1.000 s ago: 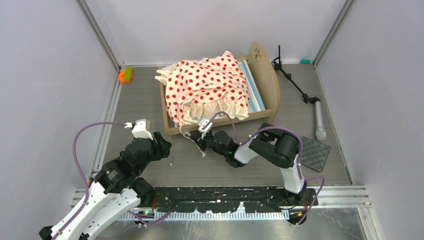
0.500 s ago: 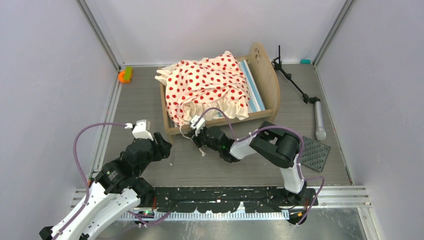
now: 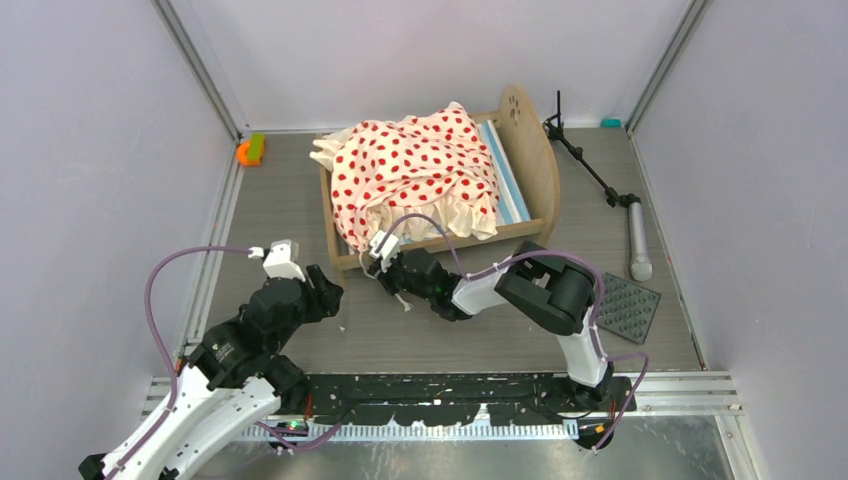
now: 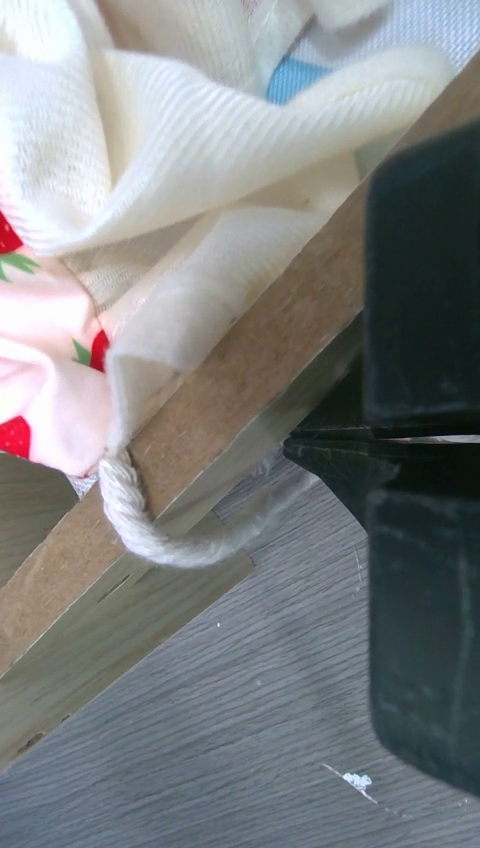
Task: Set up the pet bed
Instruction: Tie the ropes to the bed frame.
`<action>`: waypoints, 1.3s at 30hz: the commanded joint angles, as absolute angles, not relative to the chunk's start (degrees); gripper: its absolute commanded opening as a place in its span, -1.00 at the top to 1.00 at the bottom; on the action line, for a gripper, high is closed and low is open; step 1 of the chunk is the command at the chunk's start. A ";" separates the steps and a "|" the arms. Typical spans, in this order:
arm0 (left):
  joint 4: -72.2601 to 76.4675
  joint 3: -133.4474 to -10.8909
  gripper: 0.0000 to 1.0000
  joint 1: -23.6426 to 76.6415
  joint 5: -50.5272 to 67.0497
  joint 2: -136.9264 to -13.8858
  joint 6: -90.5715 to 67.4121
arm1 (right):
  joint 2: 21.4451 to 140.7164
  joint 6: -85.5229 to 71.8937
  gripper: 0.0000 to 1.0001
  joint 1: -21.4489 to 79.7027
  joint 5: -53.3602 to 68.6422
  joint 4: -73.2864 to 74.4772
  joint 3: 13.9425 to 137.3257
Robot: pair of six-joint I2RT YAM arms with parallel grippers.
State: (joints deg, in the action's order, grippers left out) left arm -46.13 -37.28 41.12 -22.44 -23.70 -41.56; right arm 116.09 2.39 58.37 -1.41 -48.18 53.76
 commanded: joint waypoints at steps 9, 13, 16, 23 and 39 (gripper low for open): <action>-45.35 -37.21 -0.11 41.04 -22.59 -22.78 -41.84 | 116.52 9.32 0.99 56.89 4.39 -44.15 58.10; -45.48 -37.18 -0.11 41.09 -22.59 -22.68 -41.92 | 116.78 10.03 1.00 55.37 9.59 -41.44 59.65; -45.82 -37.45 -0.11 41.05 -22.59 -22.59 -42.01 | 116.64 10.99 0.99 54.50 15.02 -36.39 61.93; -45.86 -37.27 -0.11 41.05 -23.20 -22.09 -42.36 | 115.39 14.42 0.99 54.48 20.48 -30.99 63.81; -46.75 -36.40 -0.17 41.05 -26.27 -23.15 -49.20 | 112.52 23.56 0.99 53.00 34.89 -27.98 64.85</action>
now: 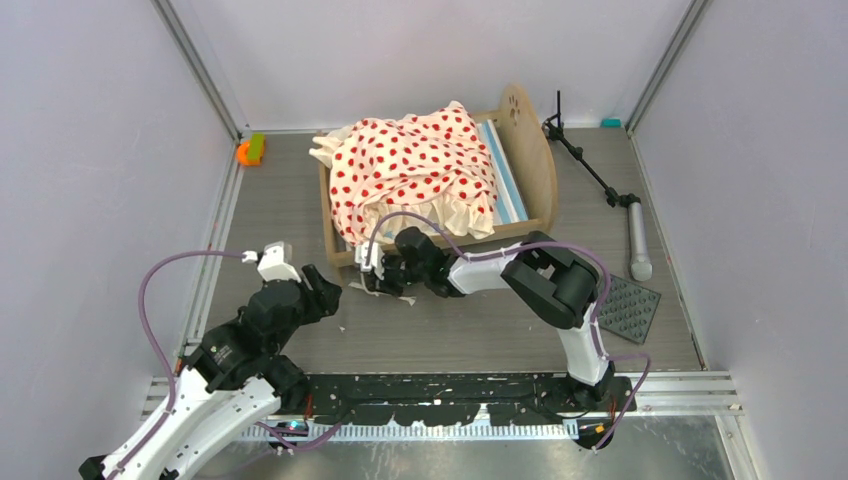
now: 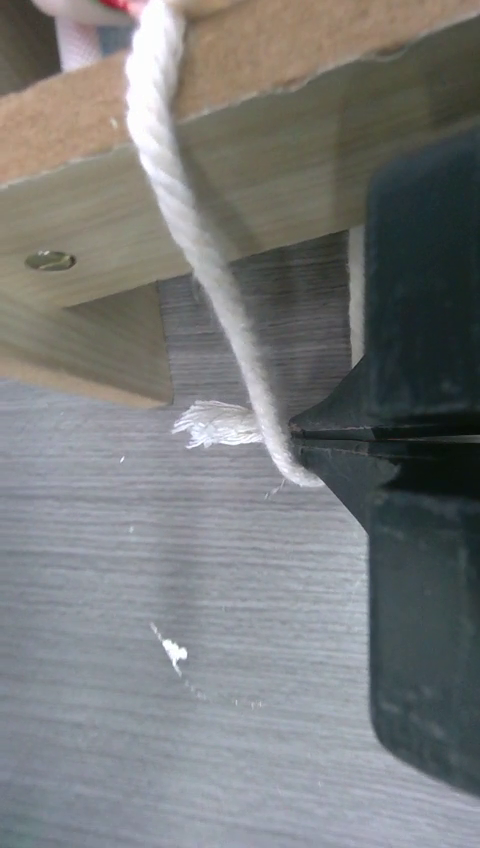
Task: Set up the pet bed
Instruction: Tie the ropes to the bed frame.
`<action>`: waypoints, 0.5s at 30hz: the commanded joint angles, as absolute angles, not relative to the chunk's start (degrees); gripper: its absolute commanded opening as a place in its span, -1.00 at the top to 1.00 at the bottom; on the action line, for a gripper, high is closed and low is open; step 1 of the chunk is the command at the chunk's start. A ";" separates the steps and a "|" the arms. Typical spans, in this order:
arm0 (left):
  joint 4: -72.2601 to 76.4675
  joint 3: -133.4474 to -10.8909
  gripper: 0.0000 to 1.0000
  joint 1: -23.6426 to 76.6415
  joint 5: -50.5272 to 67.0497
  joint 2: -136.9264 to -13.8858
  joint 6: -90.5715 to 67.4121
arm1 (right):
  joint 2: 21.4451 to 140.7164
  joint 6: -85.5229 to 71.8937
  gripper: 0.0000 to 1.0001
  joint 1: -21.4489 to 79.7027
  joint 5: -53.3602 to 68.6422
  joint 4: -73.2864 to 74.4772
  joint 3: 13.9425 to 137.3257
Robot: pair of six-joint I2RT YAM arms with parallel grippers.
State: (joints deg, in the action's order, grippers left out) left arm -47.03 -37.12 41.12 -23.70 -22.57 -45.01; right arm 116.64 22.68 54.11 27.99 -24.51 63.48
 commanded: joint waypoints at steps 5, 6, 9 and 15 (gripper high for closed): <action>-45.78 -36.67 -0.21 40.96 -27.13 -29.12 -52.88 | 112.39 17.13 0.99 51.21 38.91 -38.02 62.49; -45.54 -36.84 -0.22 40.97 -27.48 -30.36 -53.38 | 112.49 15.97 0.99 50.67 39.56 -39.56 62.18; -44.65 -37.61 -0.28 40.89 -29.56 -33.47 -54.22 | 112.74 14.11 1.00 50.12 40.35 -42.23 61.68; -45.37 -38.46 -0.34 39.78 -34.66 -34.41 -59.55 | 113.24 13.06 0.99 50.01 42.45 -44.01 61.57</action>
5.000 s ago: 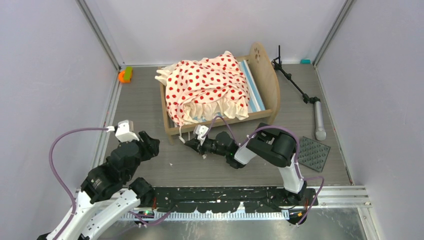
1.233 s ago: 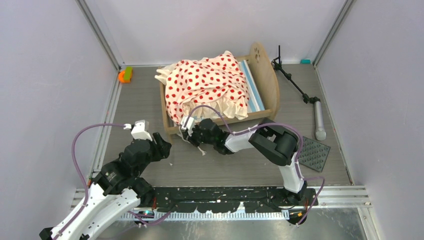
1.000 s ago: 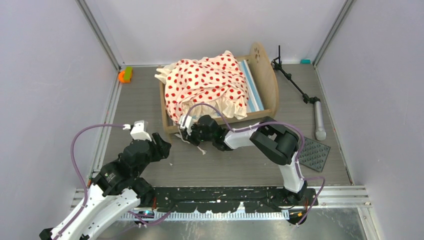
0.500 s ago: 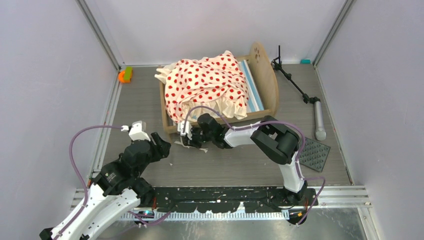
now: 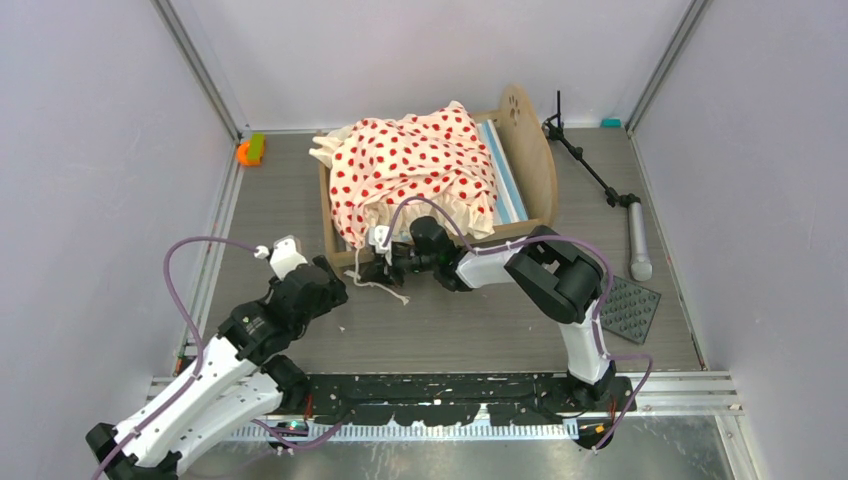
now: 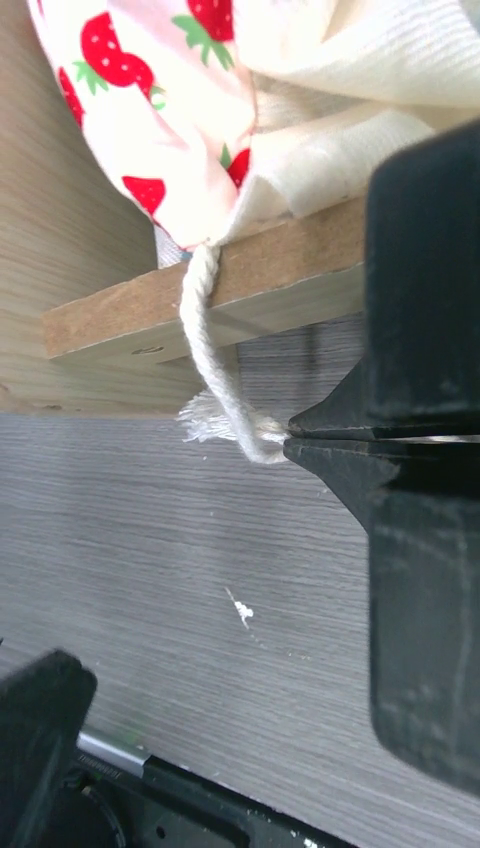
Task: Set up the pet bed
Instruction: Tie the ropes to the bed frame.
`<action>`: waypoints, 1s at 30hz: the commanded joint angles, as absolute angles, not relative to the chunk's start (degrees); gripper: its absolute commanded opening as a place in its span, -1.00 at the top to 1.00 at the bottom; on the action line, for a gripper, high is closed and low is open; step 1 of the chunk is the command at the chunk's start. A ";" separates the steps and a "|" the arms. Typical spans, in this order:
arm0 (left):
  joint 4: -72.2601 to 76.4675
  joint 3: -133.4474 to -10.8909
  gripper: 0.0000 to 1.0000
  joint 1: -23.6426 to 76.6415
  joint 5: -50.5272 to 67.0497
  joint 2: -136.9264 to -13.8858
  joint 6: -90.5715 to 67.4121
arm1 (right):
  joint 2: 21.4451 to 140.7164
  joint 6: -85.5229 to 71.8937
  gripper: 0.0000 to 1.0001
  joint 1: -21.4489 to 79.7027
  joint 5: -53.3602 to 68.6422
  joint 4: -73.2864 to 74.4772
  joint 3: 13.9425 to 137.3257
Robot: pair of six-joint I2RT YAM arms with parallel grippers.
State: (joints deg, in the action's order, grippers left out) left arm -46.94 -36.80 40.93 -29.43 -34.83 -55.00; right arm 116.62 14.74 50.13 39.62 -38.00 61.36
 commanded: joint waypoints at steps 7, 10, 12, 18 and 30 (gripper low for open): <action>-45.02 -37.49 -0.32 35.73 -31.33 -36.55 -59.95 | 115.39 11.83 0.99 49.92 41.83 -41.19 64.94; -43.72 -36.16 -0.32 33.67 -29.02 -36.13 -59.67 | 115.78 11.65 0.99 49.92 38.53 -38.50 66.53; -42.99 -35.39 -0.32 32.58 -27.84 -35.60 -59.17 | 115.77 12.49 1.00 49.92 36.13 -36.02 67.38; -42.99 -34.25 -0.32 31.26 -27.08 -34.32 -58.84 | 115.93 13.54 0.99 50.01 31.50 -33.16 69.06; -43.98 -34.23 -0.33 30.40 -27.12 -32.15 -59.10 | 118.18 16.67 0.99 51.47 27.32 -28.55 73.29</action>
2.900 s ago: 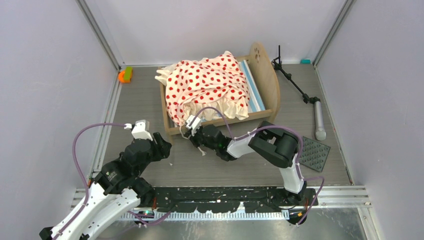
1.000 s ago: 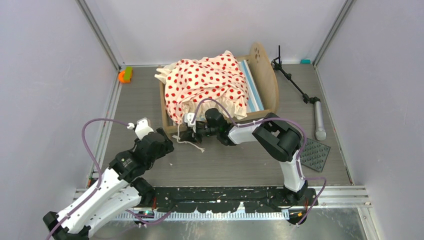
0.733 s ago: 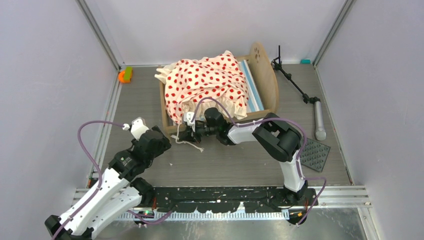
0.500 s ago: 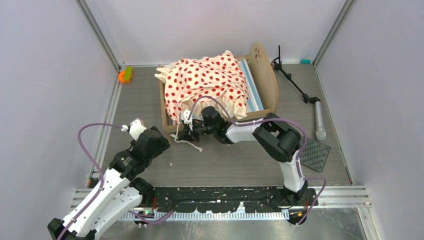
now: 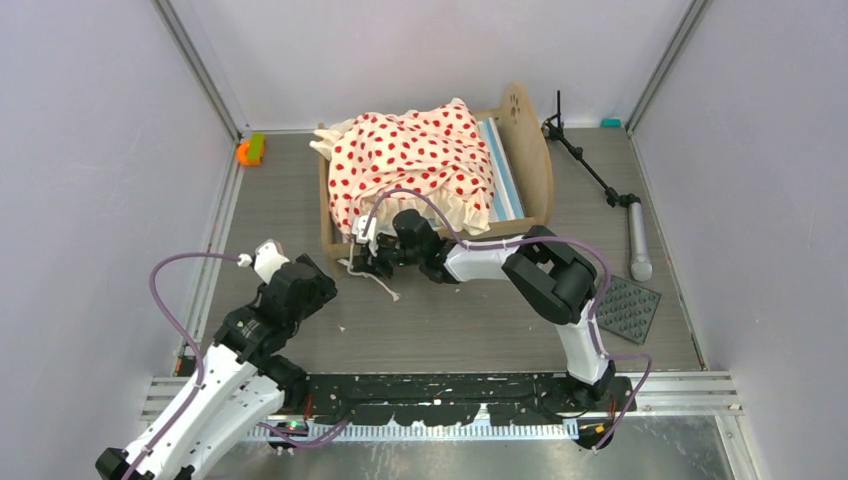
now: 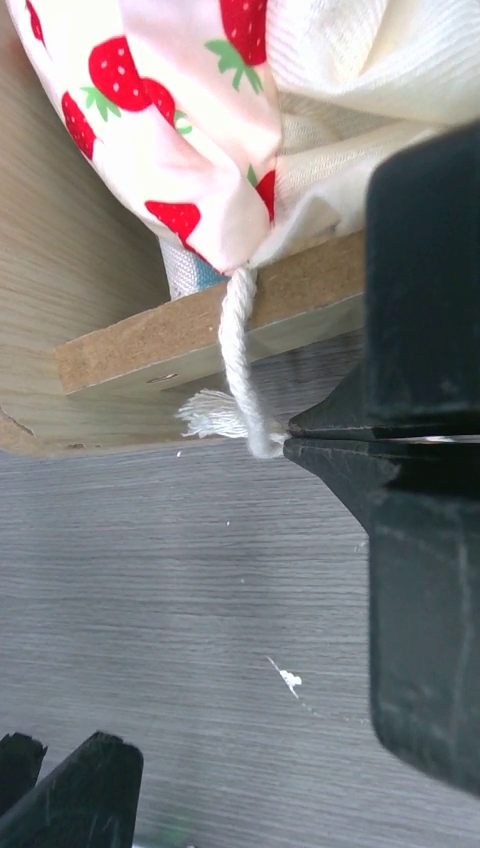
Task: Set up the pet bed
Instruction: Tie the ropes to the bed frame.
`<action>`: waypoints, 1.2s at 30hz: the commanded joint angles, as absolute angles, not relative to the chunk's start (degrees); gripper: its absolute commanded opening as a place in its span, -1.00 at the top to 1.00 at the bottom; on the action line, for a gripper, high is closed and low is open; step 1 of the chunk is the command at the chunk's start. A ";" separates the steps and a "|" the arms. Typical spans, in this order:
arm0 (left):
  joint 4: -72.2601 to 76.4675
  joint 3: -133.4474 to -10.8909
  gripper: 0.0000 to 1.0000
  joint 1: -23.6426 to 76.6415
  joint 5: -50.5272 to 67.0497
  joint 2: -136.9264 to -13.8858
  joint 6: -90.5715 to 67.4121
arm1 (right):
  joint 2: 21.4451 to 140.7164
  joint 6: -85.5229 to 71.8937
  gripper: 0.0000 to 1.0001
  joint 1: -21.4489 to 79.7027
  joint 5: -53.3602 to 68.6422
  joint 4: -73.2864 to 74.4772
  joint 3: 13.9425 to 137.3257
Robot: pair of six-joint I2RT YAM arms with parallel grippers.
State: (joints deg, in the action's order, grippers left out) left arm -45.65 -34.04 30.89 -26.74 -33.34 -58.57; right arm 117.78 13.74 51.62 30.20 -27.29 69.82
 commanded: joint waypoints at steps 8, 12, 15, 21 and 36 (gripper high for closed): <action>-43.08 -33.67 -0.39 29.93 -27.88 -31.64 -59.01 | 118.08 20.90 0.99 52.03 32.90 -28.33 73.37; -40.82 -34.47 -0.40 27.69 -25.86 -35.24 -57.62 | 117.56 22.27 1.00 52.12 34.12 -29.09 72.63; -39.28 -35.50 -0.40 24.44 -22.67 -38.45 -56.34 | 117.51 23.11 0.99 52.12 34.55 -29.12 72.59; -34.20 -34.81 -0.41 17.00 -13.58 -40.41 -55.02 | 117.12 26.55 0.99 52.38 35.23 -26.94 72.80; -24.70 -30.66 -0.39 14.59 -3.56 -41.65 -54.88 | 115.85 31.52 0.99 52.47 35.55 -26.76 72.68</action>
